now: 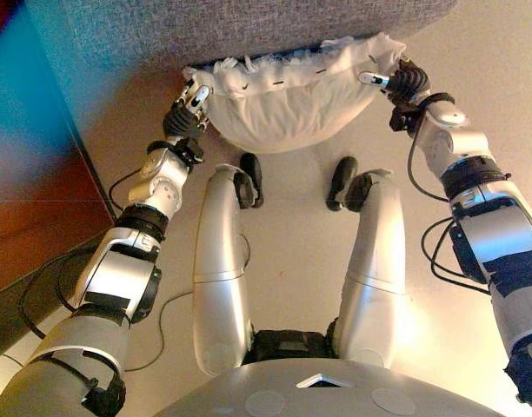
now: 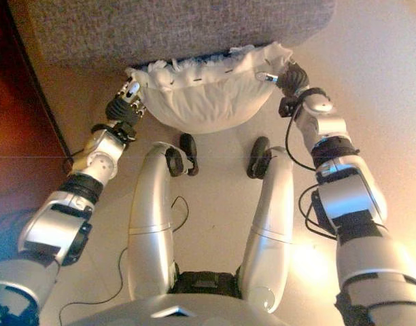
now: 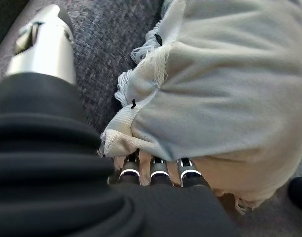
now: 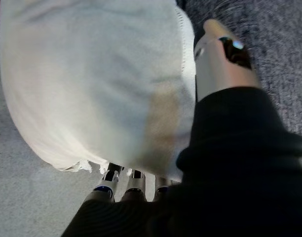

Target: Pick up the cushion and take it to the sofa

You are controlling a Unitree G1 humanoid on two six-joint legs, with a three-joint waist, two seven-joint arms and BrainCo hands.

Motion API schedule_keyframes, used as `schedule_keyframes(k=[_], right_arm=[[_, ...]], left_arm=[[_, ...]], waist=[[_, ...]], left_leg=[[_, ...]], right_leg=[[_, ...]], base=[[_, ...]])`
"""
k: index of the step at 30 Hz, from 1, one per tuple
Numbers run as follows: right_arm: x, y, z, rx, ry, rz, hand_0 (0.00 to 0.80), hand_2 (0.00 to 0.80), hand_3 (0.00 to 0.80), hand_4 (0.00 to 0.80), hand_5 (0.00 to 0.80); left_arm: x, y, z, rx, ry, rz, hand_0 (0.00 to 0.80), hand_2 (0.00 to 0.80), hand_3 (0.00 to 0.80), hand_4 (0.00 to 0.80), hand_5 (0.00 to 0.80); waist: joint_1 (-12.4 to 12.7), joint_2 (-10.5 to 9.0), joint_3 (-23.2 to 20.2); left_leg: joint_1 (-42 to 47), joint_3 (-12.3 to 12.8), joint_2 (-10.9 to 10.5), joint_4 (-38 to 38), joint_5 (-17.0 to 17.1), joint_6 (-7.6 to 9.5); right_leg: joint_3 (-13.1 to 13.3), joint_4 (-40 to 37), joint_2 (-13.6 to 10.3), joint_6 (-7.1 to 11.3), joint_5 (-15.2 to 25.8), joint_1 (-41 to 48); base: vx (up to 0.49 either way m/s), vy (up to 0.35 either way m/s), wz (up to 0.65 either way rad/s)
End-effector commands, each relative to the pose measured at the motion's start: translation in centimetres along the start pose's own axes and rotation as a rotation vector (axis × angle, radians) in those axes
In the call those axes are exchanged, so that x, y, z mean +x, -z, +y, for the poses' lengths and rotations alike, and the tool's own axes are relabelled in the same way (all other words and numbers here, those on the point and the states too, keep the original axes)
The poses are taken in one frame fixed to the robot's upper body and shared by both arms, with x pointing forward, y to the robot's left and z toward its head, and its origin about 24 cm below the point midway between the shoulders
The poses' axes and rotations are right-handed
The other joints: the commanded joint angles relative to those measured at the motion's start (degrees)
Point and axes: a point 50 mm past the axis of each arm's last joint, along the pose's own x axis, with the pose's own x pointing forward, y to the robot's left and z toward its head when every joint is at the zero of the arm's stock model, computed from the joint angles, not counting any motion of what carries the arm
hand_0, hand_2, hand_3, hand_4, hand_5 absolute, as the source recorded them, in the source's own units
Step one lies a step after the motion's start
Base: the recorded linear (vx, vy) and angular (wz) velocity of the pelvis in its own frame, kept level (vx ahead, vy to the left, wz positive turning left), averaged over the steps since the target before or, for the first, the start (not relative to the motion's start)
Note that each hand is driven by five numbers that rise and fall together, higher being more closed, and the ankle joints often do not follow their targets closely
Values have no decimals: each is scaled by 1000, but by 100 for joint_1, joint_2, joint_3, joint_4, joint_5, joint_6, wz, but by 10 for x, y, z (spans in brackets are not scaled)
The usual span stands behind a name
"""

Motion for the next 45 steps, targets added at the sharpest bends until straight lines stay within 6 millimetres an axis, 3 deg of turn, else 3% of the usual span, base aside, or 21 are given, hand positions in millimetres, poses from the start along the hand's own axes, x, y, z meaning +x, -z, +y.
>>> schedule_keyframes(k=[1, 2, 25, 33, 40, 45], right_arm=[[8, -32, 24, -33, -132, -81, 555, 555, 555, 555, 555], [8, -34, 26, -41, -149, -83, 800, 800, 800, 800, 800], [7, -36, 27, -50, -166, -115, 800, 800, 800, 800, 800], [4, -43, 31, 33, -145, -222, 800, 800, 800, 800, 800], [-20, -15, 51, 162, -172, -386, 800, 800, 800, 800, 800], [-39, 10, 58, 273, -177, -430, 800, 800, 800, 800, 800]], left_arm=[[17, -21, -48, -7, 211, -64, 725, 725, 725, 725, 725], [17, -23, -50, -3, 221, -68, 800, 800, 800, 800, 800], [20, -36, -52, 55, 200, -125, 800, 800, 800, 800, 800], [17, -35, -56, 83, 251, -169, 800, 800, 800, 800, 800], [-9, -5, -59, 124, 261, -259, 800, 800, 800, 800, 800], [-23, 4, -58, 125, 256, -280, 800, 800, 800, 800, 800]], waist=[[-120, 273, -62], [-120, 268, -62], [-124, 219, -62], [-134, 188, -62], [-197, 87, -62], [-239, -28, -62]], left_leg=[[281, -118, -28, -506, 44, -323], [291, -112, -26, -550, 56, -324], [405, -77, -8, -867, 83, -352], [546, -76, 19, -988, 47, -366], [1218, -27, 24, -1359, 34, -415], [2004, -6, 12, -1989, 151, -435]], right_leg=[[207, -1078, -60, 344, 856, 278], [195, -1114, -67, 350, 870, 290], [93, -1488, -86, 446, 1053, 423], [77, -1598, -50, 467, 1065, 555], [6, -1965, 37, 611, 1091, 1243], [-114, -2525, 21, 715, 1168, 2005]], base=[[0, 0, 0], [0, 0, 0], [0, 0, 0], [0, 0, 0], [11, -17, -2], [48, -52, -2]])
